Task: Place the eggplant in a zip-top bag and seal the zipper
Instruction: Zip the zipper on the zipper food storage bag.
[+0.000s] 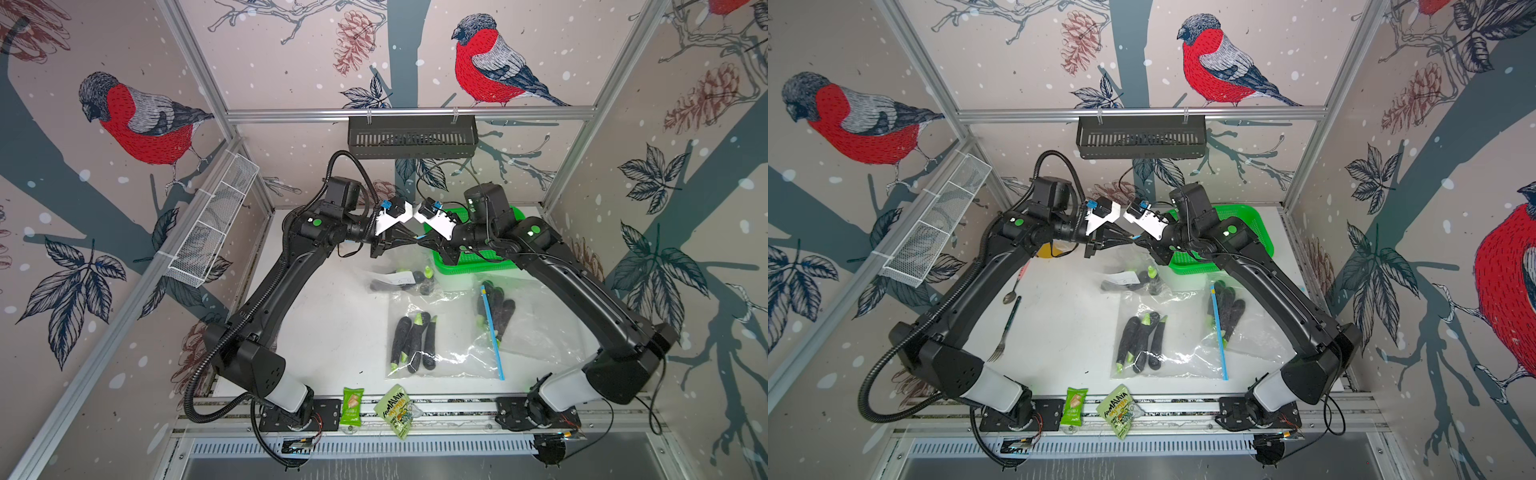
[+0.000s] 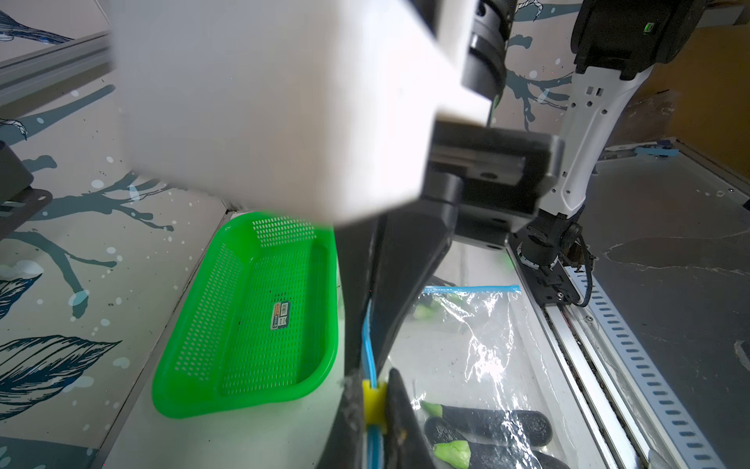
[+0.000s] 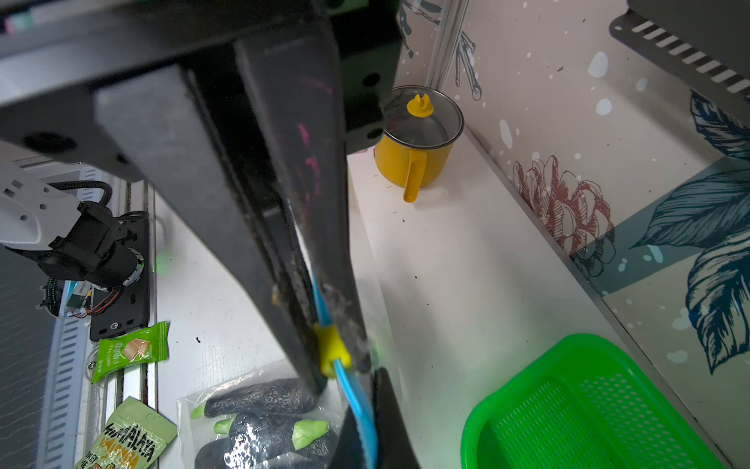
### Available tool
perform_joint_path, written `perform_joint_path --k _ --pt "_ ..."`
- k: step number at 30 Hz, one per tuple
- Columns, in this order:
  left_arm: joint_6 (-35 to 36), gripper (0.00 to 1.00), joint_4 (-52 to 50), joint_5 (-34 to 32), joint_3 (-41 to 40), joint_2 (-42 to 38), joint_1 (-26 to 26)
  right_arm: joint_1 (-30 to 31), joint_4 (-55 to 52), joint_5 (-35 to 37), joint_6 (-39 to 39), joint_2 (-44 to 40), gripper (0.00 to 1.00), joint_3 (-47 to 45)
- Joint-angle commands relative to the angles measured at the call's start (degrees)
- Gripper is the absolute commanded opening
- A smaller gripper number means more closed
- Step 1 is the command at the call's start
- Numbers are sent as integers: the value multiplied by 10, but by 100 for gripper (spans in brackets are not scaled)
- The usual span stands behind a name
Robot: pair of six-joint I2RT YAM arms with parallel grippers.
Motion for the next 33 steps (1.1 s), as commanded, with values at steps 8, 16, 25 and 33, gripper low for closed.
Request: perform_joint_path --k 8,16,25,33 --pt "-2 0 -27 -2 15 6 0 -81 38 34 37 -63 3 -50" --pt "-19 0 -22 -20 22 9 0 -161 68 56 89 -115 3 -100" --pt "-29 0 -27 -43 34 7 -1 -239 120 68 166 -185 3 -161" --pt "-43 0 -30 -69 46 5 -1 -284 126 50 175 -219 3 -187"
